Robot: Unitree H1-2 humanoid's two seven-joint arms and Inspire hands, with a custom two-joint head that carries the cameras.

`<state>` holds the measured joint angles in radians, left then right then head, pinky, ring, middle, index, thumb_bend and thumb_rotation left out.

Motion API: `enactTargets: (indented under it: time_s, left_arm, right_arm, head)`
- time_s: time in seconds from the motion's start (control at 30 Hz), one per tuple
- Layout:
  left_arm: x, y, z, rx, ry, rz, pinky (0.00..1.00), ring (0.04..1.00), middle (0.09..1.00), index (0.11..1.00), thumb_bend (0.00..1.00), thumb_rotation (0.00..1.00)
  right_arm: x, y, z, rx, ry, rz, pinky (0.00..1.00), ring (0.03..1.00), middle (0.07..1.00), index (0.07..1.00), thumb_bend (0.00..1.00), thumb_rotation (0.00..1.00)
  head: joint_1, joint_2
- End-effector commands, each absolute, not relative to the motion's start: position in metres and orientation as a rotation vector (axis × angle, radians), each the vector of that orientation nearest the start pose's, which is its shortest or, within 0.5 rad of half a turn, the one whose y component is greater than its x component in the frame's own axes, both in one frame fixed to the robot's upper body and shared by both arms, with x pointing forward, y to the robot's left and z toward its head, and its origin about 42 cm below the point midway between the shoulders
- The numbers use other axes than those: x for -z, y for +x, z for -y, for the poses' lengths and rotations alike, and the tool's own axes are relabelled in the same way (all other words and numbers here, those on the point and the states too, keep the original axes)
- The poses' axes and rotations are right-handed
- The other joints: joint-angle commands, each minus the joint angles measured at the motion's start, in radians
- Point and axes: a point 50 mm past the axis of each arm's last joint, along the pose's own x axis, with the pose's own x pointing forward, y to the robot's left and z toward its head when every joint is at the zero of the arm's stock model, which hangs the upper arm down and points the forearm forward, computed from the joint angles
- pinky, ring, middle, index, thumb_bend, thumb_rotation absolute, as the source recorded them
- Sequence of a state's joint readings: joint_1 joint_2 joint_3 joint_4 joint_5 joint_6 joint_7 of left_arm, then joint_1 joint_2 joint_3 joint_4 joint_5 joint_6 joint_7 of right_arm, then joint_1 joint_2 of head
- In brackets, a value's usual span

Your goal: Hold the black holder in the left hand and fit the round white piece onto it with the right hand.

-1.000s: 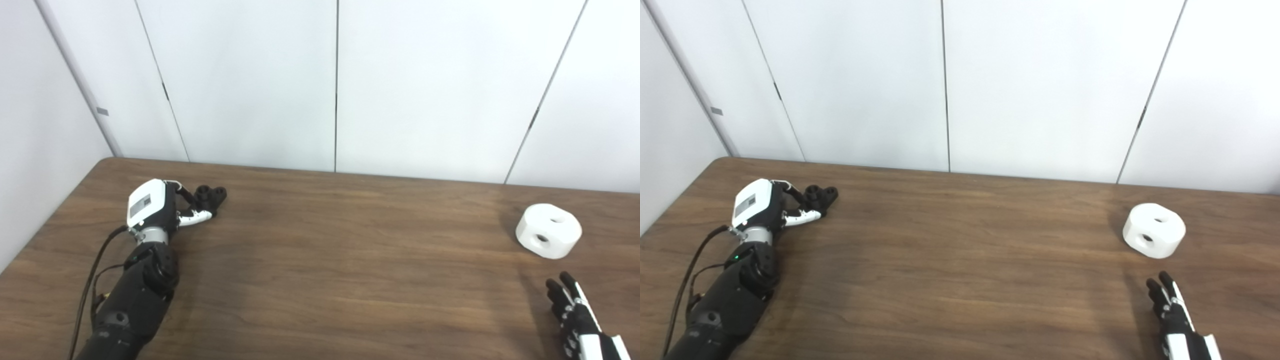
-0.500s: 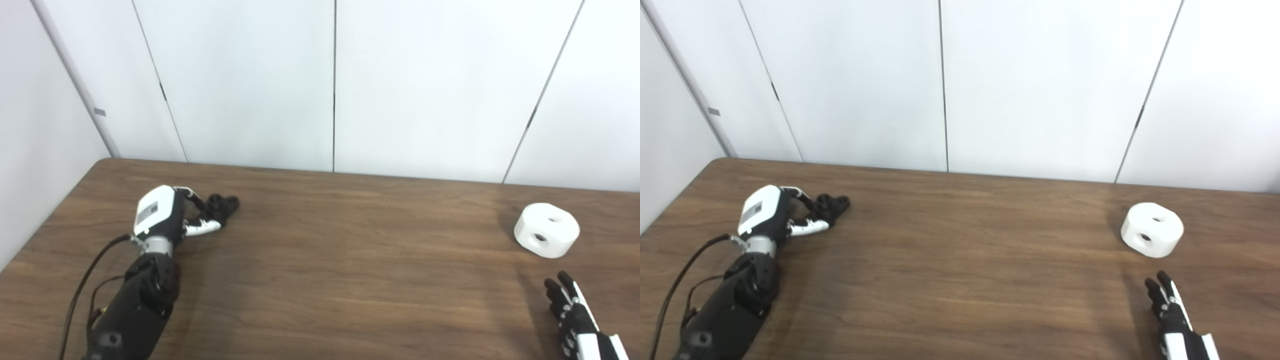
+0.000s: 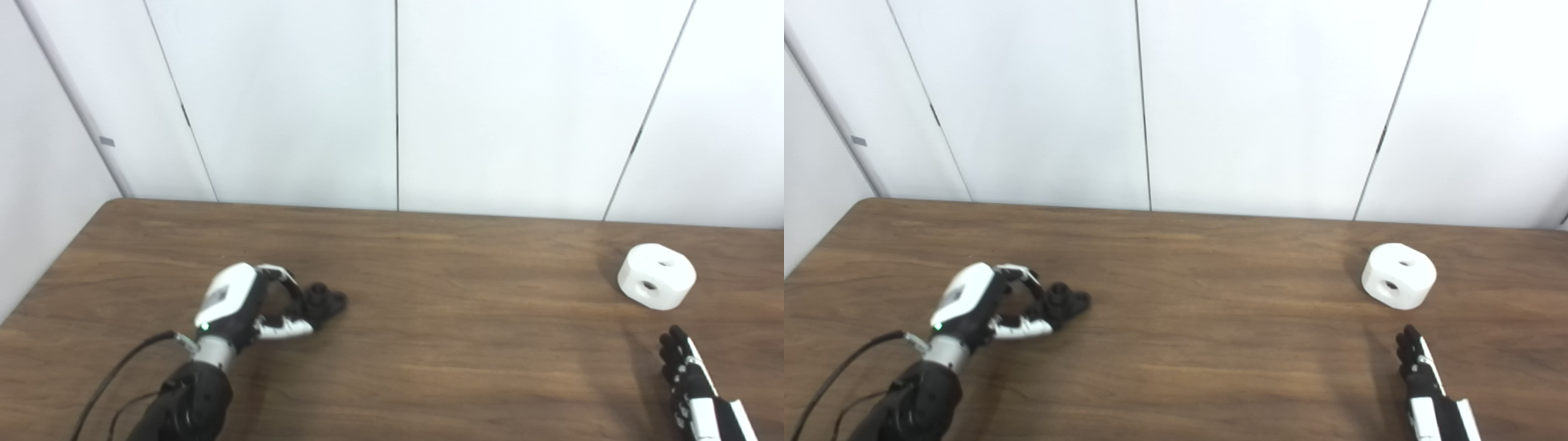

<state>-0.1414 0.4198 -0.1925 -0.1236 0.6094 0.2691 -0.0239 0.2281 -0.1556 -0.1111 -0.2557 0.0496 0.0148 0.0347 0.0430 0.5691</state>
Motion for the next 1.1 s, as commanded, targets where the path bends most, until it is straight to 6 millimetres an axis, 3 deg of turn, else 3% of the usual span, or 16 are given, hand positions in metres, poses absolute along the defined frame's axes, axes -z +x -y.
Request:
enactTargets:
  time_s: [0.0, 0.23, 0.63, 1.07]
  left_arm:
    - [-0.185, 0.321, -0.284, 0.028, 1.059, 0.112, 0.72, 0.816, 0.767, 0.490, 0.51, 0.06]
    - [-0.182, 0.297, -0.264, 0.110, 1.034, 0.137, 0.76, 0.833, 0.773, 0.490, 0.51, 0.06]
    - [-0.179, 0.265, -0.245, 0.190, 0.983, 0.145, 0.72, 0.839, 0.777, 0.490, 0.51, 0.06]
    - [-0.176, 0.248, -0.228, 0.267, 0.985, 0.167, 0.69, 0.834, 0.778, 0.489, 0.51, 0.06]
  right_arm:
    - [-0.120, 0.203, 0.289, 0.080, -0.132, 0.029, 1.00, 0.988, 0.975, 0.979, 0.70, 1.00]
    - [-0.125, 0.204, 0.286, 0.087, -0.127, 0.032, 1.00, 0.974, 0.963, 0.966, 0.66, 1.00]
    - [-0.136, 0.206, 0.278, 0.094, -0.117, 0.025, 1.00, 0.976, 0.964, 0.966, 0.67, 1.00]
    - [-0.147, 0.210, 0.276, 0.092, -0.100, 0.020, 1.00, 0.988, 0.968, 0.970, 0.64, 1.00]
  head:
    - [-0.003, 0.006]
    - [-0.024, 0.029]
    - [-0.063, 0.088]
    - [-0.072, 0.138]
